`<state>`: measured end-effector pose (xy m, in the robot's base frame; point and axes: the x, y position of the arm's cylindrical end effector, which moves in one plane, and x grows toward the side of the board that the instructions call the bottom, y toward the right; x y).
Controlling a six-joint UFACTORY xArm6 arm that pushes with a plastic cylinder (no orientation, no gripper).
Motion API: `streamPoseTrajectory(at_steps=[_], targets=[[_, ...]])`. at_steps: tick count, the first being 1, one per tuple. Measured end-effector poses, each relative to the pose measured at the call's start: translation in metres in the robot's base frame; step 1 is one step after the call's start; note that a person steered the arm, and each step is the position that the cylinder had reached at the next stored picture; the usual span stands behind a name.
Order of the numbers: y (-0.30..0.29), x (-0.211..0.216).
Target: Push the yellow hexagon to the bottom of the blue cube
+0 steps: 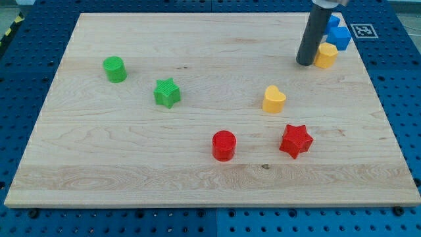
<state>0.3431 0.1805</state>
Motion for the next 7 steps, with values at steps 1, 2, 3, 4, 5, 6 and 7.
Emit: streamPoseTrajectory(at_steps=[1, 2, 3, 4, 5, 6, 7], targets=[[0.025, -0.001], [0.036, -0.001], [0.042, -0.001], [0.056, -0.001], [0.057, -0.001], [0.06, 0.003], [0.036, 0.018]])
